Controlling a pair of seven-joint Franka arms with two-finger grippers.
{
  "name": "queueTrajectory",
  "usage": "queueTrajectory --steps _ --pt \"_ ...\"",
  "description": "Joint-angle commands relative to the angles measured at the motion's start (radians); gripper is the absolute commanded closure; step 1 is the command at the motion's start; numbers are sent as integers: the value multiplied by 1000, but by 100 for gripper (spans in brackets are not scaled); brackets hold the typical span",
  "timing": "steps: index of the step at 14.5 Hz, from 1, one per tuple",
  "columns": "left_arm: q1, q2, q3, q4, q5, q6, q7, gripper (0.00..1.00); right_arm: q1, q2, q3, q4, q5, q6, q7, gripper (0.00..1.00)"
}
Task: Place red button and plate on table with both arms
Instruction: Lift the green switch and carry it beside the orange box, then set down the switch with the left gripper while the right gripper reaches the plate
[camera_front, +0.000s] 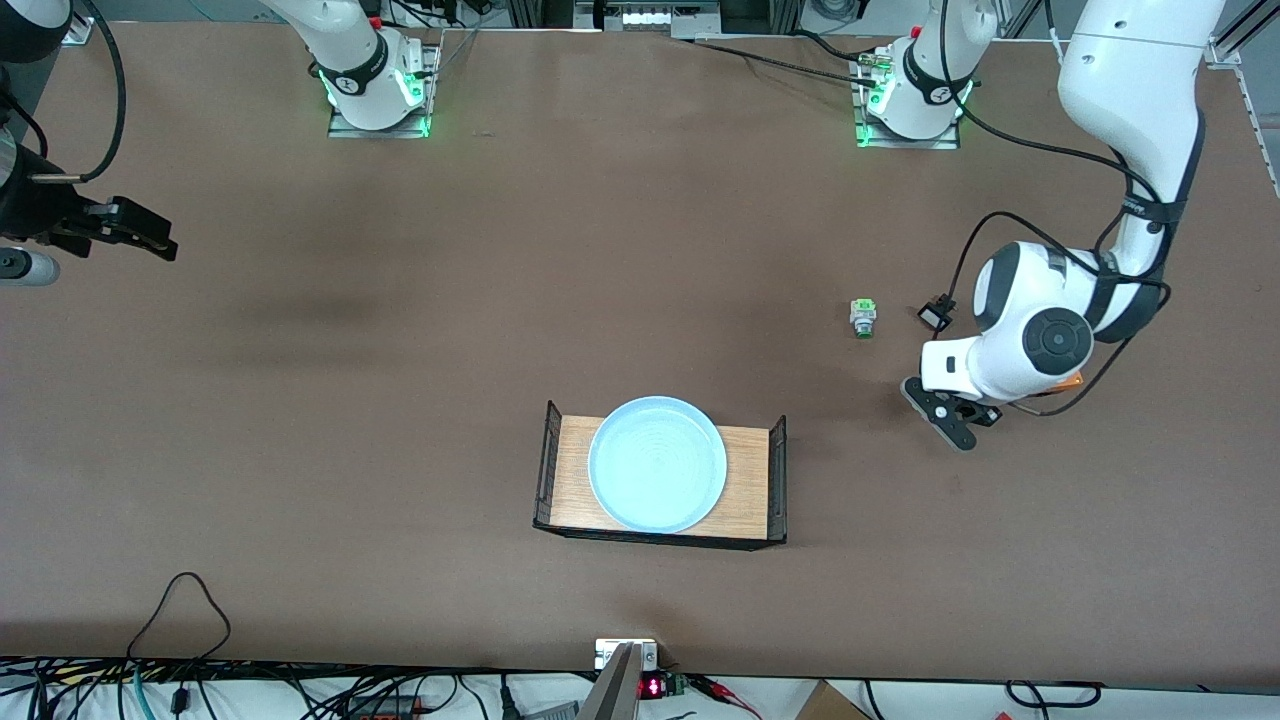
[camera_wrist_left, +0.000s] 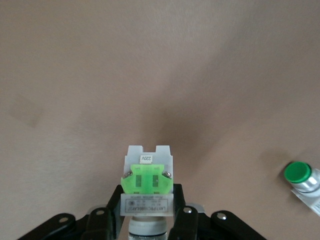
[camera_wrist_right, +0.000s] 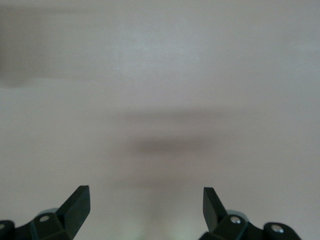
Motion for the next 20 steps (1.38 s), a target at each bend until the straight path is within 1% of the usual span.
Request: queueTrajectory --steps 1,3,4,5,6,7,11,14,15,17,18,20 --pt "24 -22 -12 -81 17 101 17 68 10 3 3 5 107 -21 117 0" --pt "31 -10 -12 -104 17 158 17 66 66 3 18 9 113 -36 246 0" --pt "31 -8 -12 -107 17 163 17 60 102 3 20 9 112 -36 328 0" --pt "31 -8 -12 -107 17 163 17 42 148 9 20 9 112 -36 416 0" --pt "31 -8 -12 -107 17 161 17 18 194 21 20 9 112 -36 483 0" --pt "31 -10 -12 -107 17 161 19 0 244 36 21 9 115 -36 548 0" --pt "29 -21 -13 -104 17 145 13 0 418 115 20 29 119 27 717 0" --pt "18 -88 -15 -84 17 50 -4 0 487 161 20 49 123 88 879 0" --pt "15 -111 -16 -73 17 -2 -25 0 507 178 20 66 126 91 916 0" --pt "17 -151 -45 -11 14 -157 -110 0 539 246 20 142 191 94 1016 0" --pt "17 -162 -55 35 16 -244 -163 0 544 297 18 205 222 111 1079 0" --pt "15 -160 -73 144 14 -399 -242 0 561 397 20 315 238 160 1181 0"
